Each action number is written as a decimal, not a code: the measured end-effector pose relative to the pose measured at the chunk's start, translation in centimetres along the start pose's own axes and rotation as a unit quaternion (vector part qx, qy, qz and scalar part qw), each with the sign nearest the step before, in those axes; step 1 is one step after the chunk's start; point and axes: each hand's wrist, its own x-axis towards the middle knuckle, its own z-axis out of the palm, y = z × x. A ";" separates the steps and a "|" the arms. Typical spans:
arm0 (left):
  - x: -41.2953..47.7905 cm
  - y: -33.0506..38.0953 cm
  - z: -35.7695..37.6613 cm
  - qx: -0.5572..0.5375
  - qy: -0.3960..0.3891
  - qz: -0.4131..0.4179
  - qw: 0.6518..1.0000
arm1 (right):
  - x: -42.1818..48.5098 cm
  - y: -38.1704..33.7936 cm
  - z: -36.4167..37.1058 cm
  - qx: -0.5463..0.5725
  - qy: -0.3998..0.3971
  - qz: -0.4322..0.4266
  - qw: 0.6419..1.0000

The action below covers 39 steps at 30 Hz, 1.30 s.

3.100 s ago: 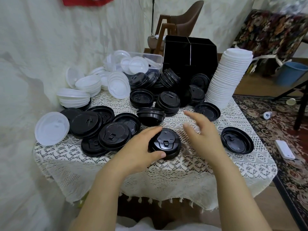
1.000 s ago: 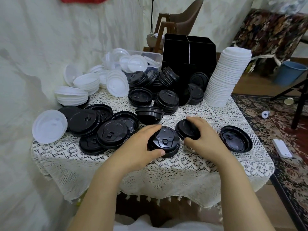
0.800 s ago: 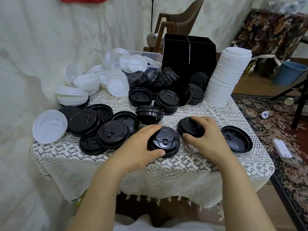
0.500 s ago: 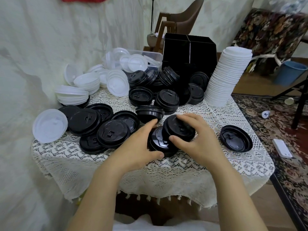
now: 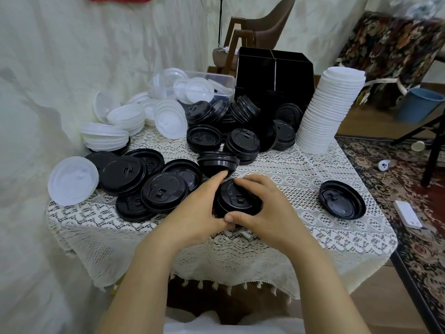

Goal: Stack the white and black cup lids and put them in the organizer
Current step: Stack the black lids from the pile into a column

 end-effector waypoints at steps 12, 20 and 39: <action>-0.2 0.5 -0.2 0.064 -0.008 0.031 0.997 | 0.1 -0.2 -0.2 0.010 -0.033 0.047 0.998; -0.2 0.9 0.1 0.055 0.007 0.038 0.998 | 0.1 -0.6 -0.7 0.007 -0.052 0.068 0.996; -0.3 1.1 0.1 0.042 0.000 0.014 0.999 | -0.3 4.7 -4.9 -0.248 0.151 0.331 0.898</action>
